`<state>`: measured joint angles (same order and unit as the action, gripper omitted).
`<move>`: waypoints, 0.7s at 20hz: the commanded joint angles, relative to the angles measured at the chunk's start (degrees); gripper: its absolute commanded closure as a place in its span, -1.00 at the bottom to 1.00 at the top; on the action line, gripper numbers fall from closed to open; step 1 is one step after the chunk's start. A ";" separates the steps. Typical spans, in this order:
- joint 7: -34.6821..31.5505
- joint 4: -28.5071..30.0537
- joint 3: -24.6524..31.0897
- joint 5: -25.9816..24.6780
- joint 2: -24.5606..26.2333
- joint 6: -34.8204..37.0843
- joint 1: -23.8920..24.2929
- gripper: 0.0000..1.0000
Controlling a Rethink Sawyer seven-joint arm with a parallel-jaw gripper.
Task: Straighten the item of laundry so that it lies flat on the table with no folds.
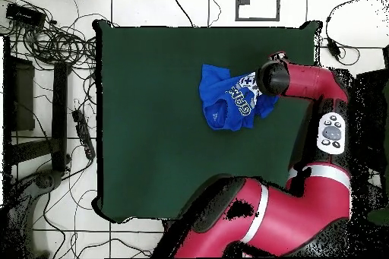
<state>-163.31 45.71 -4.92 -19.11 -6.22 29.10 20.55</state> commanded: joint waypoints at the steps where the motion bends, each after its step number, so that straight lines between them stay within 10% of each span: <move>1: 12.20 10.84 7.48 -0.02 0.25 4.50 -0.53 -1.00; 14: 21.54 14.13 6.00 -1.95 -5.63 18.57 0.35 -1.00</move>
<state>-163.31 50.13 -3.94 -19.10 -10.32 36.89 20.84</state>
